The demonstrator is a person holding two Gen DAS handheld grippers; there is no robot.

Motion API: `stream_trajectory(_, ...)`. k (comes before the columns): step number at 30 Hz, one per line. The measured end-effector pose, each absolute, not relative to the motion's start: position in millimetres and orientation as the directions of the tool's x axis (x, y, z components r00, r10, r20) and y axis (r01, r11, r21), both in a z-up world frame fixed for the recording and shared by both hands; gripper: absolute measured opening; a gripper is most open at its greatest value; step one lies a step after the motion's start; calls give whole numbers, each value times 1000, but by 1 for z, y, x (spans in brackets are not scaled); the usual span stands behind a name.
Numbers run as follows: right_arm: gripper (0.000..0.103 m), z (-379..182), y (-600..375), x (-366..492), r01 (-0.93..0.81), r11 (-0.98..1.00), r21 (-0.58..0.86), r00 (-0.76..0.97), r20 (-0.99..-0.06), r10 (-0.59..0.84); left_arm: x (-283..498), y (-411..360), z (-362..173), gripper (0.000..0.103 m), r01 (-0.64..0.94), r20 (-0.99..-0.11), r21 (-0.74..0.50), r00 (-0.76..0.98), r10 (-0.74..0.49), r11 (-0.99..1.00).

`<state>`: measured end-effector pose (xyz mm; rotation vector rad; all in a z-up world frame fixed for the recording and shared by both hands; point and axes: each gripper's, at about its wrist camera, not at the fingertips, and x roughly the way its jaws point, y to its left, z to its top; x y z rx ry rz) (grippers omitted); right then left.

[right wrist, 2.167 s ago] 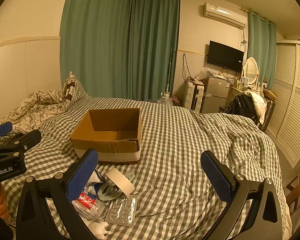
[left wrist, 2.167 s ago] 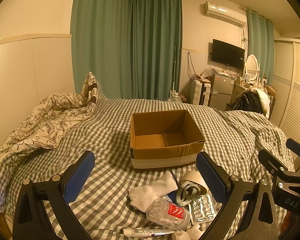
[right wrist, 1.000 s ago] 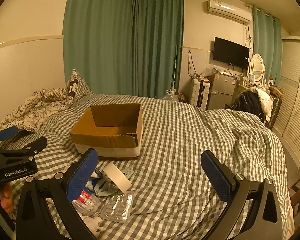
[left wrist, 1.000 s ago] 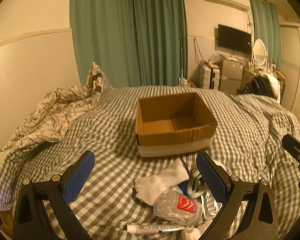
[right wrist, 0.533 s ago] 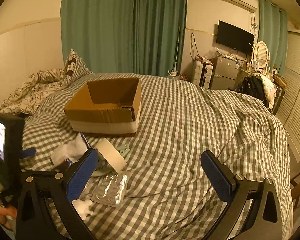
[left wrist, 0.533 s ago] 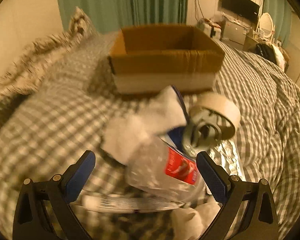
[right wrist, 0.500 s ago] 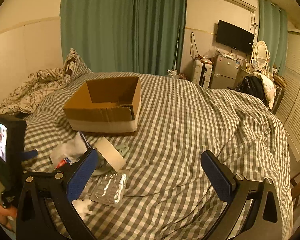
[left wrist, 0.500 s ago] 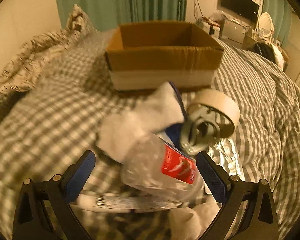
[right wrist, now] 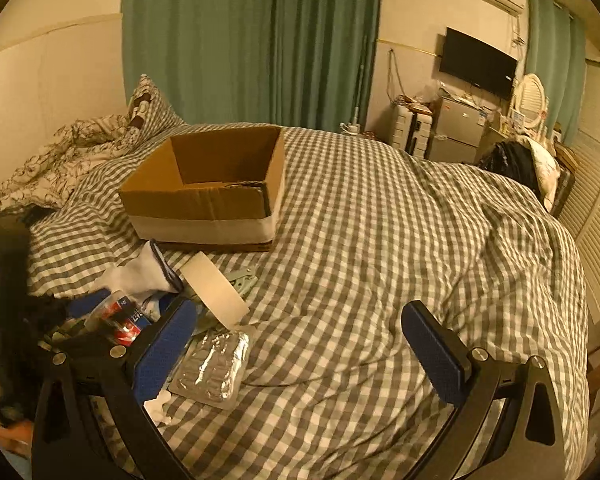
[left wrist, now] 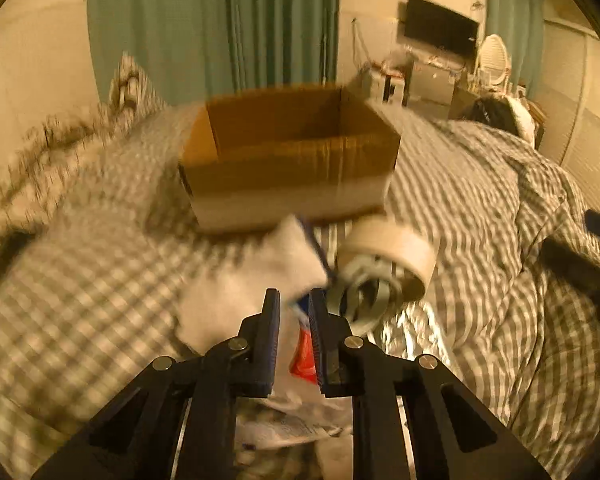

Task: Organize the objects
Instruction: 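Grasp the clear cotton-swab tub with left tool while right tool grasps the tape roll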

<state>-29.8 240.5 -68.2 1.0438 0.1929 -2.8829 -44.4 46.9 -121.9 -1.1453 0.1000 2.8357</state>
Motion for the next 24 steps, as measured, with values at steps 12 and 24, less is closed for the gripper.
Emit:
stream_trajectory(12, 103, -97, 226, -50, 175, -979, -108, -720, -692, -53, -48, 48, -148, 83, -54, -777, 56, -629, -10, -997)
stream_trajectory(24, 103, -121, 243, -71, 170, -984, -54, -687, -723, -79, -58, 61, -188, 80, -81, -810, -44, -581, 83, -996)
